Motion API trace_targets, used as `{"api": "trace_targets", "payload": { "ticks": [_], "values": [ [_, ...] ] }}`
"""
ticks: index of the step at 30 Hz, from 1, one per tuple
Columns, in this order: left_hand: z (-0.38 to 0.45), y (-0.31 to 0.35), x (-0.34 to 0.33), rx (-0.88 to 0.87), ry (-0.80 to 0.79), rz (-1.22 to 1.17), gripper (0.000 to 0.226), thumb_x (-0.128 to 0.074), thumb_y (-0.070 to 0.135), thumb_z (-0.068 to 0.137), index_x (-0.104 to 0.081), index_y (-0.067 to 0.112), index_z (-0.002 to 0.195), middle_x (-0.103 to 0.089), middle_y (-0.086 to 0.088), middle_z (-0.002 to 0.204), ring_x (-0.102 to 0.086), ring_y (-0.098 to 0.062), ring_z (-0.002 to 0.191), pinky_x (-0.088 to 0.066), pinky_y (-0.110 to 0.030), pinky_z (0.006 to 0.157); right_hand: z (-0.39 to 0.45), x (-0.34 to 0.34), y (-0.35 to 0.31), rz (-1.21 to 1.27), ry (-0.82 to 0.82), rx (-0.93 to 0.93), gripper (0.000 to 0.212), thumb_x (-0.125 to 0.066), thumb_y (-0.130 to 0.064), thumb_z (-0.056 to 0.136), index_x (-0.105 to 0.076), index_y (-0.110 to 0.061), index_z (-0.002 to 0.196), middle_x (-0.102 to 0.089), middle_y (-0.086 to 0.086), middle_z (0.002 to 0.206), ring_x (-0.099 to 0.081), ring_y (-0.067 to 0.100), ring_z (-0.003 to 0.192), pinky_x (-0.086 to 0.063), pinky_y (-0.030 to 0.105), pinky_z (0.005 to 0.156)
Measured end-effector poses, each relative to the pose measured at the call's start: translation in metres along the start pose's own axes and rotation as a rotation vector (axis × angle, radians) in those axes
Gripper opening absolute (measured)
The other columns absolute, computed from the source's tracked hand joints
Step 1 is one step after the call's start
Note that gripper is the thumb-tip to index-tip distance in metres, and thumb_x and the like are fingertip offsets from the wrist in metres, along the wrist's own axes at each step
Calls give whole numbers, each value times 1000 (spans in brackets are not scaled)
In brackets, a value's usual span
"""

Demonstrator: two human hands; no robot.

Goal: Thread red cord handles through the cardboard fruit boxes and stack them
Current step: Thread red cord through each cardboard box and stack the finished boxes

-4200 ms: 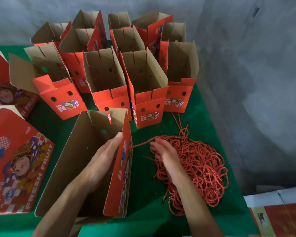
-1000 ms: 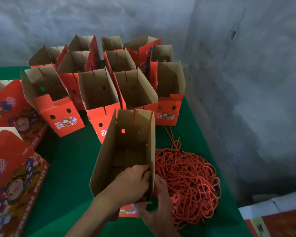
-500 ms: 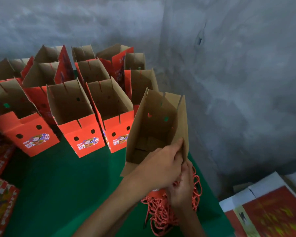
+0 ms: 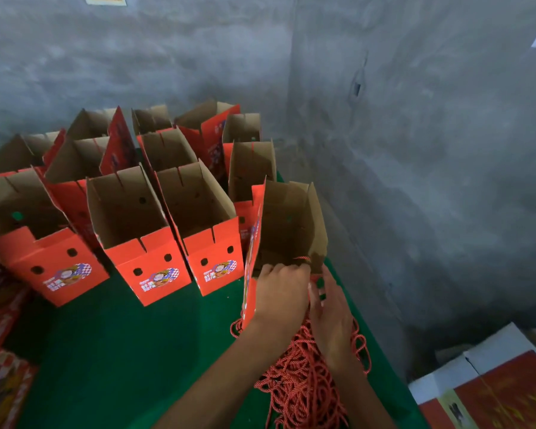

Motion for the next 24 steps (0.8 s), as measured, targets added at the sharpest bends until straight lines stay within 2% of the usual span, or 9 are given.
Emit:
{"api": "trace_targets", "payload": {
  "ticks": [3, 5, 7, 9, 12, 17, 20, 22, 24],
  "values": [
    [7, -8, -1, -27, 71, -19, 24, -56, 17, 94, -63, 25, 116, -74, 2, 110, -67, -24, 106, -43, -38, 101, 4, -5, -10, 102, 46, 70, 46, -40, -46, 108, -43, -32, 152, -60, -8, 138, -65, 0, 102, -46, 7, 65],
    [11, -11, -6, -55, 100, -45, 24, -54, 16, 94, -65, 25, 114, -75, 3, 105, -68, -23, 102, -46, -37, 98, 9, -8, -15, 199, 49, 80, 46, -51, -35, 108, -41, -28, 153, -56, -4, 141, -62, -3, 107, -56, 14, 72],
    [17, -13, -13, -68, 114, -69, 21, -54, 20, 93, -65, 26, 110, -74, 4, 102, -67, -22, 99, -45, -35, 95, 15, -11, -18, 233, 22, 83, 66, -70, -38, 99, -34, -28, 154, -50, -8, 141, -61, -3, 108, -61, 21, 75],
    [24, -15, -19, -67, 131, -106, 19, -55, 22, 93, -65, 27, 108, -73, 6, 102, -65, -21, 98, -43, -32, 92, 20, -14, -21, 228, -18, 58, 91, -82, -49, 85, -27, -30, 156, -43, -15, 141, -59, -5, 110, -60, 18, 73],
    [34, -19, -24, -58, 154, -158, 18, -56, 22, 94, -65, 29, 108, -73, 8, 103, -62, -18, 100, -39, -32, 93, 32, -21, -20, 253, -40, 47, 100, -86, -49, 81, -24, -29, 157, -41, -13, 142, -59, 1, 113, -61, 20, 77],
    [58, -28, -31, -44, 162, -219, 13, -62, 17, 94, -67, 27, 101, -73, 7, 101, -62, -18, 101, -41, -32, 93, 65, -35, -11, 243, -69, 33, 74, -78, -33, 94, -33, -26, 152, -47, -9, 139, -57, 2, 114, -59, 23, 87],
    [71, -36, -34, -56, 182, -285, 22, -57, 8, 94, -71, 18, 107, -74, 0, 104, -66, -22, 101, -49, -36, 92, 92, -42, -8, 258, -110, 42, 53, -66, -36, 101, -41, -26, 146, -49, -8, 139, -59, 3, 114, -59, 28, 90],
    [74, -44, -37, -54, 210, -317, 33, -54, 2, 94, -69, 12, 122, -71, -7, 120, -63, -25, 115, -47, -40, 102, 114, -47, -6, 238, -133, 40, 41, -61, -36, 102, -47, -23, 139, -54, -4, 132, -63, 11, 111, -59, 34, 92],
    [71, -54, -41, -39, 233, -303, 43, -53, 3, 95, -60, 10, 137, -59, -9, 141, -49, -25, 136, -33, -41, 118, 134, -54, -6, 243, -160, 9, 43, -63, -32, 101, -47, -18, 139, -58, 2, 130, -64, 18, 112, -58, 41, 96]
  ]
}}
Point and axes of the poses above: each hand's wrist, its own z-axis towards the middle knuckle, its own x-axis out of the back of the hand, y = z × x, the point moved 1 cm from there along z, towards the middle knuckle
